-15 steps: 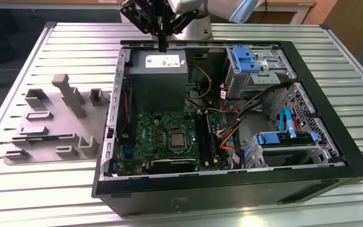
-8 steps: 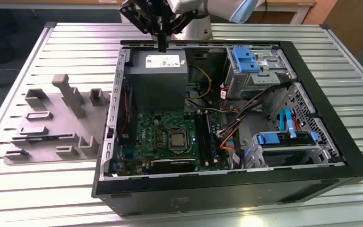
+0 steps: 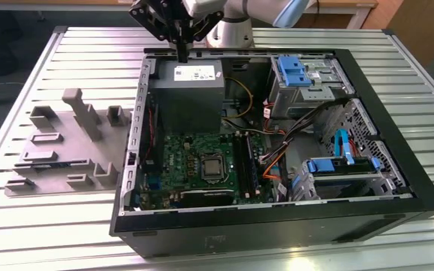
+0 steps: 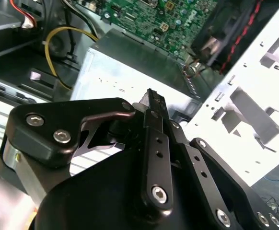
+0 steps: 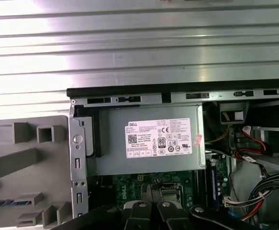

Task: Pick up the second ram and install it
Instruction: 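Reach for the second ram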

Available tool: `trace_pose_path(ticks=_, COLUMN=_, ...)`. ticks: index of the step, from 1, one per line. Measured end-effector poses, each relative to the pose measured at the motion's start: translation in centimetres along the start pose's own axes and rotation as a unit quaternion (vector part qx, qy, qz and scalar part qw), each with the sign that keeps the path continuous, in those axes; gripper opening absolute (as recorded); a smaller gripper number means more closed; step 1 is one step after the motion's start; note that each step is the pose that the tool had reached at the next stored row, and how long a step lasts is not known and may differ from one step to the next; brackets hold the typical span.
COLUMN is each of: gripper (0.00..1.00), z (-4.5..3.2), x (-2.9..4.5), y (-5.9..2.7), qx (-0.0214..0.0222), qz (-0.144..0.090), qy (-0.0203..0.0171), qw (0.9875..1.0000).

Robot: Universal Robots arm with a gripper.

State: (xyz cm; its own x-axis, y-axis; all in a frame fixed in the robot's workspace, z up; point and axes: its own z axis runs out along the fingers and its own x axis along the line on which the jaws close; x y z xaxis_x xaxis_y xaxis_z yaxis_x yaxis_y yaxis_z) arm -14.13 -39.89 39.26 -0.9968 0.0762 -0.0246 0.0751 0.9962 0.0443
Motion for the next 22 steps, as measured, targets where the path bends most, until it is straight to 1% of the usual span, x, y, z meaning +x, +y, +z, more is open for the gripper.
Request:
trace_pose_path(ticks=10, gripper=0.11, z=0.04, x=2.16, y=-0.17, qx=0.0000, qz=0.000, qy=-0.0001, qw=1.0000)
trace_pose_path(ticks=16, gripper=0.11, z=0.05, x=4.07, y=-0.31, qx=0.0000, qz=0.000, qy=-0.0003, qw=1.0000)
trace_pose_path(ticks=22, gripper=0.11, z=0.25, x=6.01, y=-0.47, qx=-0.0001, qz=0.000, qy=-0.0005, qw=1.0000)
